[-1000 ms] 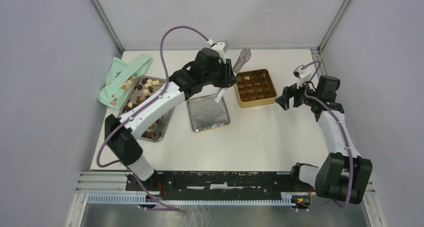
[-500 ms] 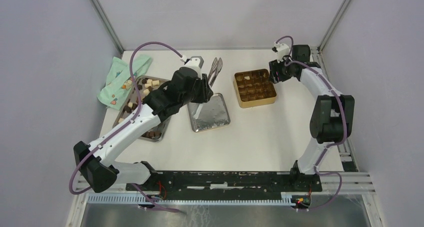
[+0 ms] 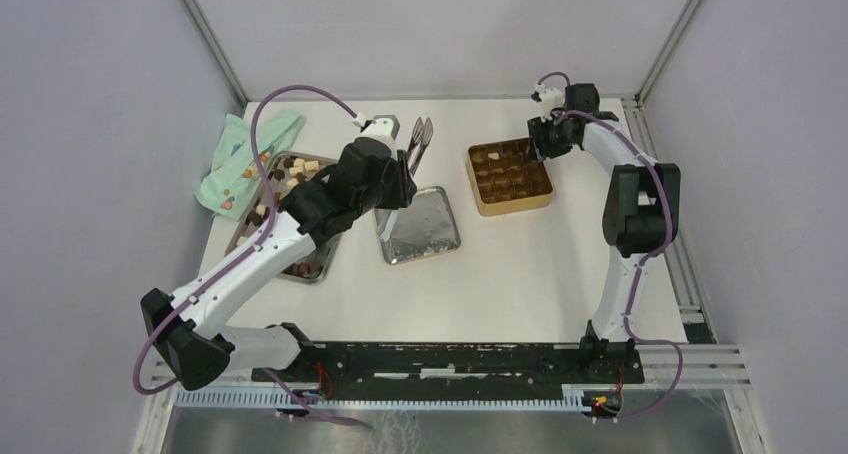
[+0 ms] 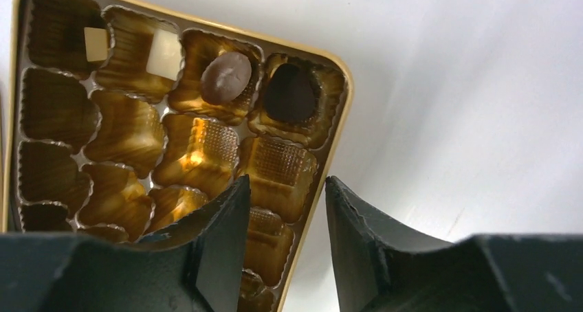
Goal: Pack the chocolate
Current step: Pick up the packing box from the center of the board.
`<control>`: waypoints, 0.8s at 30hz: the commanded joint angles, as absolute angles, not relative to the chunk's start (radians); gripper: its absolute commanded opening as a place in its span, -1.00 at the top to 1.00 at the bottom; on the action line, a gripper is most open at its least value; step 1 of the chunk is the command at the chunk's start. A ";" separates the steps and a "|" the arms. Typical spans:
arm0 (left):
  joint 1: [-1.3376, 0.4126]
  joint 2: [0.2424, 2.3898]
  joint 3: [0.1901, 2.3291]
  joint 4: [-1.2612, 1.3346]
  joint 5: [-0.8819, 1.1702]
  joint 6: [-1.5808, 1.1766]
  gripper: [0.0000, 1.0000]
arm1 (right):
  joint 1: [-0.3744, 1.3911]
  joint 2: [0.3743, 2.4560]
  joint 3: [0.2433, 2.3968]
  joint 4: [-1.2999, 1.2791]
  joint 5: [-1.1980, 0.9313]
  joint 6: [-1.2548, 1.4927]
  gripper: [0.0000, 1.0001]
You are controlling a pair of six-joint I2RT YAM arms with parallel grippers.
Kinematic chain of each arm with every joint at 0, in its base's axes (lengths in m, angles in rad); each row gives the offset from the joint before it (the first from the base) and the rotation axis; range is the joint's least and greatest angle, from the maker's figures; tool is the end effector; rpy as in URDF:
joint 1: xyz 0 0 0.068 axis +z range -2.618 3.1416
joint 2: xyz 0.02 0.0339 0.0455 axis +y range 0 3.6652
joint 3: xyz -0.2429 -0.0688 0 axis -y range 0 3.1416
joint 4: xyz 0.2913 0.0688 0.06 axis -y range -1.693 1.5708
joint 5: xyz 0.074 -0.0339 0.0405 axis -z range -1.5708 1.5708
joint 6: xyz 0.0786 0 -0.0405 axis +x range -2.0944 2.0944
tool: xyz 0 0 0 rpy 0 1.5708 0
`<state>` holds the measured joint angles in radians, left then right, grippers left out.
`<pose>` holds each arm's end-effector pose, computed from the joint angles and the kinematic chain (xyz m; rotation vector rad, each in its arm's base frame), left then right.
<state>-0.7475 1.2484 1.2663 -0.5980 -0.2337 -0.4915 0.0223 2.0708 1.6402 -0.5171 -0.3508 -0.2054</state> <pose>0.2757 -0.2307 0.3266 0.1403 2.1663 -0.4726 0.5117 0.0384 0.1396 -0.4204 2.4366 0.3630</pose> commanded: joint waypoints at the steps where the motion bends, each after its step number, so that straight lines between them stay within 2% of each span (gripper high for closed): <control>1: -0.745 1.241 1.308 -0.584 -0.267 -0.502 0.21 | 0.029 2.113 1.698 -0.520 -0.332 -0.173 0.04; 9: -0.746 1.244 1.314 -0.598 -0.279 -0.506 0.21 | 0.029 2.137 1.711 -0.514 -0.272 -0.192 0.17; 16: -0.745 1.256 1.331 -0.603 -0.278 -0.499 0.21 | 0.028 2.130 1.684 -0.495 -0.291 -0.208 0.51; 24: -0.746 1.246 1.328 -0.605 -0.287 -0.494 0.21 | 0.028 1.995 1.537 -0.400 -0.299 -0.222 0.88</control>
